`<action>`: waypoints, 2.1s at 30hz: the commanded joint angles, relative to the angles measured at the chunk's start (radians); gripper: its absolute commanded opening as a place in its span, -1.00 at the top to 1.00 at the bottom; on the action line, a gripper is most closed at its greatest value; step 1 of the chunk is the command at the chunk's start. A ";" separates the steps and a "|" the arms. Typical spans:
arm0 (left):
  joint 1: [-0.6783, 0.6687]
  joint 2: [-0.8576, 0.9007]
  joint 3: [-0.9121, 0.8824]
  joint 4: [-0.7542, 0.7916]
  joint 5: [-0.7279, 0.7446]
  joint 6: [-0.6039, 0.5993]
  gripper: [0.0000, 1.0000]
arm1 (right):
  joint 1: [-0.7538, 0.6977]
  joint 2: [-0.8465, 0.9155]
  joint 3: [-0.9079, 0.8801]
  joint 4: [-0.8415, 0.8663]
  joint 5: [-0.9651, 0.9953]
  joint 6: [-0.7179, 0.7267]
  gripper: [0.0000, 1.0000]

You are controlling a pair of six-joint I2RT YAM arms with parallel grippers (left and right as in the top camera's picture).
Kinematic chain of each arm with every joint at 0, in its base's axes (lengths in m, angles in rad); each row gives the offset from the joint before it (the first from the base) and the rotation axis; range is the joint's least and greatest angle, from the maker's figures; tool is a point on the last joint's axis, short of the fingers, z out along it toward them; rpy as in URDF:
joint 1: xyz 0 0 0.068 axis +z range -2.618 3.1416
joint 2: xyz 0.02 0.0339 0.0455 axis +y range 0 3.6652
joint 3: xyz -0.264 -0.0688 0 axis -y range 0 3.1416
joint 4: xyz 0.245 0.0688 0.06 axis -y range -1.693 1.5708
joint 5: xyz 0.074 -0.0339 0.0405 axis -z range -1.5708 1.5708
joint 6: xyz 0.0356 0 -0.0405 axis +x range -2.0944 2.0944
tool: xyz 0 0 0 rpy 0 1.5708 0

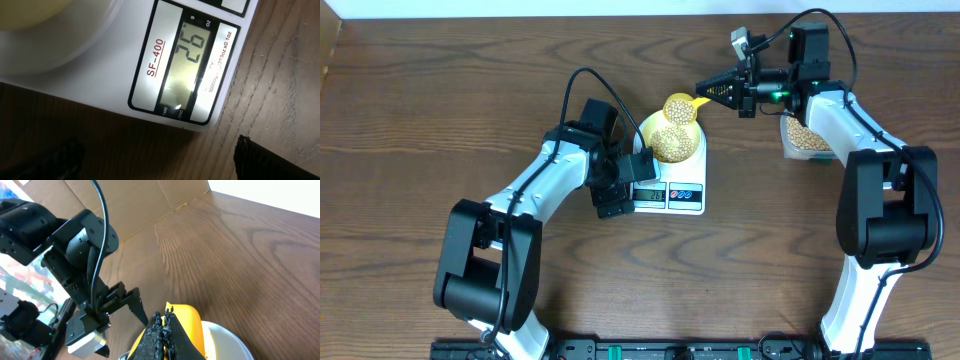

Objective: Scoop item into bowl and weigh 50g on scale
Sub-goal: 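Tilt the scoop with the right gripper to pour soybeans into the bowl, then hold the scoop tilted over the bowl, shaking out more soybeans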

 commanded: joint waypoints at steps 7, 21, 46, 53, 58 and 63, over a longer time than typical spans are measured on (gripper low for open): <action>0.005 -0.021 -0.008 -0.003 -0.005 0.017 -0.96 | 0.006 0.014 -0.007 0.045 -0.077 -0.081 0.98; 0.005 -0.021 -0.008 -0.003 -0.005 0.017 -0.96 | 0.008 0.014 -0.007 0.195 -0.168 0.028 0.98; 0.005 -0.021 -0.008 -0.003 -0.005 0.017 -0.96 | 0.010 0.014 -0.007 0.336 -0.168 0.028 0.98; 0.005 -0.020 -0.008 -0.003 -0.005 0.017 -0.96 | 0.010 0.014 -0.007 0.335 -0.168 0.032 0.98; 0.005 -0.020 -0.008 -0.003 -0.006 0.017 -0.96 | 0.010 0.014 -0.007 0.335 -0.168 0.040 0.98; 0.005 -0.020 -0.008 -0.003 -0.005 0.017 -0.96 | 0.010 0.014 -0.007 0.335 -0.168 0.060 0.98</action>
